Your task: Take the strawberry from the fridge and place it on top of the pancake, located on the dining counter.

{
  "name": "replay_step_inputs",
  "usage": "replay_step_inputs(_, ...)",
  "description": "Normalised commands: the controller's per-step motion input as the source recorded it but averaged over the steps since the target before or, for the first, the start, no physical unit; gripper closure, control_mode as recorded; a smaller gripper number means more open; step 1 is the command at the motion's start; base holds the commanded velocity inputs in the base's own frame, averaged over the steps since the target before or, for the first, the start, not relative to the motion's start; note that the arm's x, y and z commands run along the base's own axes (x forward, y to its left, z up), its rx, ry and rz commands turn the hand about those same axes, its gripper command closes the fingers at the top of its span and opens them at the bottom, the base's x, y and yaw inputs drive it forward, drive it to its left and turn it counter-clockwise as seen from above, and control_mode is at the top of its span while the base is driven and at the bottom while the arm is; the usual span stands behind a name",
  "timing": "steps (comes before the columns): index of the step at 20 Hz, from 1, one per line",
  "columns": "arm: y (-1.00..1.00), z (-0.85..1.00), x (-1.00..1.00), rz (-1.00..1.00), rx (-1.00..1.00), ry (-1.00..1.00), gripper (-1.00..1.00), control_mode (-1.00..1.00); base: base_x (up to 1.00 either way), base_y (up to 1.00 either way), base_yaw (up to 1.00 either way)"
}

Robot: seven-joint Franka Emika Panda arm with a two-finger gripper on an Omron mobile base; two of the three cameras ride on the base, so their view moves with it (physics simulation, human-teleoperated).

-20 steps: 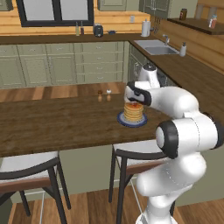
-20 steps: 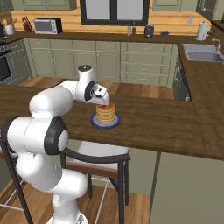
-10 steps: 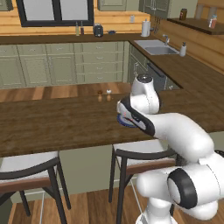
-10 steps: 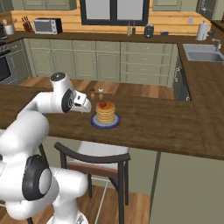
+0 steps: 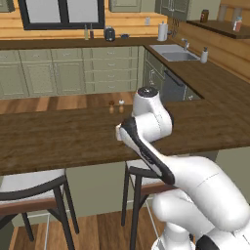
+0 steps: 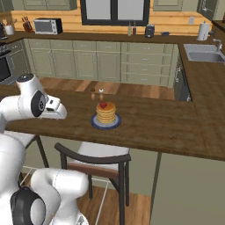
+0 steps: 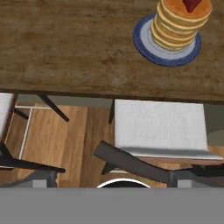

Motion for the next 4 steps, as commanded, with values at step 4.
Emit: replay_step_inputs(4, 0.27, 0.0, -0.99, 0.01, 0.0, 0.15, -1.0, -1.0, 0.0, 0.0, 0.0)
